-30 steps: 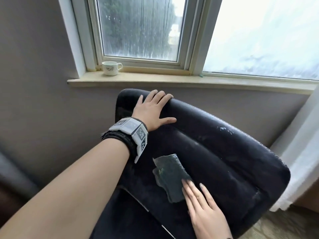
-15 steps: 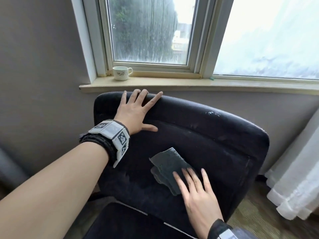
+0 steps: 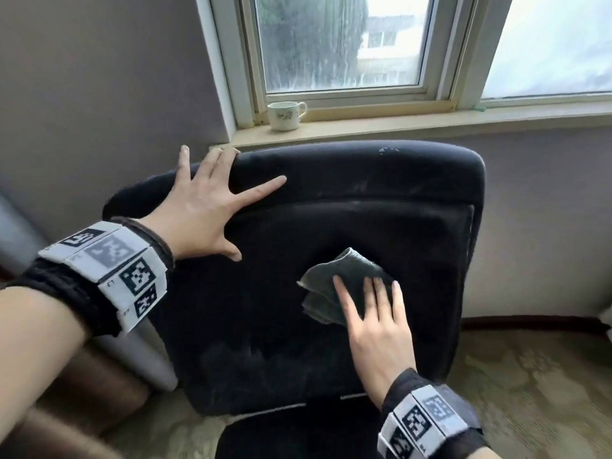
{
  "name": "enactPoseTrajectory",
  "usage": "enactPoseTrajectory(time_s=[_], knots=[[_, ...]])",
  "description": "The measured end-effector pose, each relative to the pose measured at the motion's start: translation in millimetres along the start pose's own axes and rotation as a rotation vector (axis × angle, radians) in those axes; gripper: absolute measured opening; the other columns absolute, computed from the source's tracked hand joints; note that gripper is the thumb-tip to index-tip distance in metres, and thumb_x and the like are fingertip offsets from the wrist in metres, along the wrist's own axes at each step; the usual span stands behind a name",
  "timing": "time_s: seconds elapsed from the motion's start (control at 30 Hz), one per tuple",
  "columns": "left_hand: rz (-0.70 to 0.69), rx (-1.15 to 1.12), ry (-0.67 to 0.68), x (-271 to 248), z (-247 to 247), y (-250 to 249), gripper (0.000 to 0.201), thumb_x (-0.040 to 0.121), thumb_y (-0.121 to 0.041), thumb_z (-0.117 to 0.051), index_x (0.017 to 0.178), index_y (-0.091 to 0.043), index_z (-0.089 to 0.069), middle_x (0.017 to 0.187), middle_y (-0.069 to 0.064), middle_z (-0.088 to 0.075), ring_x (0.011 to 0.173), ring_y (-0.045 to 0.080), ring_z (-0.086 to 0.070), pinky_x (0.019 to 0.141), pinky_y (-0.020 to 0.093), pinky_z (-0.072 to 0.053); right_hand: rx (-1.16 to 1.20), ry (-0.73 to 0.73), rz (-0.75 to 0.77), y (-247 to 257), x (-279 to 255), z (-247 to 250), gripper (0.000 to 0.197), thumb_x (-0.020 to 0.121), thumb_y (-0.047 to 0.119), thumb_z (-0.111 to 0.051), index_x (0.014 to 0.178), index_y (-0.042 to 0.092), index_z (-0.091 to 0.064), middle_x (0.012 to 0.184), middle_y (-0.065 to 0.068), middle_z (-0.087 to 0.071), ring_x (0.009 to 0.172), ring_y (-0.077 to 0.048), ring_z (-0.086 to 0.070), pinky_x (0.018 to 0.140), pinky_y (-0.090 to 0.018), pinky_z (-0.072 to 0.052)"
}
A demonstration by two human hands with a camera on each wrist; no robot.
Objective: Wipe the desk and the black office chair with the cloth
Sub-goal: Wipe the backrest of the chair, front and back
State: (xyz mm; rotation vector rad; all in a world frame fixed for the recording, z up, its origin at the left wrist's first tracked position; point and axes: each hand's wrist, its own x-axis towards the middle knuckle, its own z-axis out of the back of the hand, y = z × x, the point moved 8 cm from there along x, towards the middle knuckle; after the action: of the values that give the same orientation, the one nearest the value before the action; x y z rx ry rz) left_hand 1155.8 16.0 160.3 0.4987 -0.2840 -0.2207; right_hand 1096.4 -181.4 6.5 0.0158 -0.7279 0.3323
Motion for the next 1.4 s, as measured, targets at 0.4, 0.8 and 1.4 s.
enactPoseTrajectory(time_s=[0.4,0.8,1.4], knots=[[-0.117,-0.011,0.088,-129,-8,81,0.137,0.028,-0.068,-0.083,0.147,-0.043,-0.022,0.145,0.028,-0.026,0.13,0.042,-0.032,0.086,0.053,-0.049,0.507,-0.128,-0.285,92,-4,-11,0.037,0.076,-0.001,-0.055,0.11,0.004,-0.067,0.1,-0.015,-0.067,0.095,-0.029,-0.062,0.09,-0.03,-0.047],[-0.096,0.048,0.103,-221,5,83,0.098,0.059,-0.086,-0.036,0.145,-0.04,-0.024,0.158,0.018,-0.009,0.141,0.042,-0.02,0.085,0.055,-0.045,1.437,-0.147,-0.387,232,-114,37,0.026,0.097,0.032,-0.046,0.113,0.019,-0.061,0.123,-0.017,-0.061,0.112,-0.02,-0.06,0.096,-0.022,-0.045],[-0.054,0.077,0.008,-239,20,72,0.056,0.083,-0.055,-0.037,0.135,-0.041,-0.049,0.158,0.009,-0.02,0.138,0.044,-0.026,0.07,0.045,-0.045,1.134,0.004,-0.607,301,-108,66,0.094,0.071,-0.005,-0.045,0.147,0.041,-0.015,0.156,0.015,-0.011,0.133,-0.016,-0.029,0.091,-0.035,-0.047]])
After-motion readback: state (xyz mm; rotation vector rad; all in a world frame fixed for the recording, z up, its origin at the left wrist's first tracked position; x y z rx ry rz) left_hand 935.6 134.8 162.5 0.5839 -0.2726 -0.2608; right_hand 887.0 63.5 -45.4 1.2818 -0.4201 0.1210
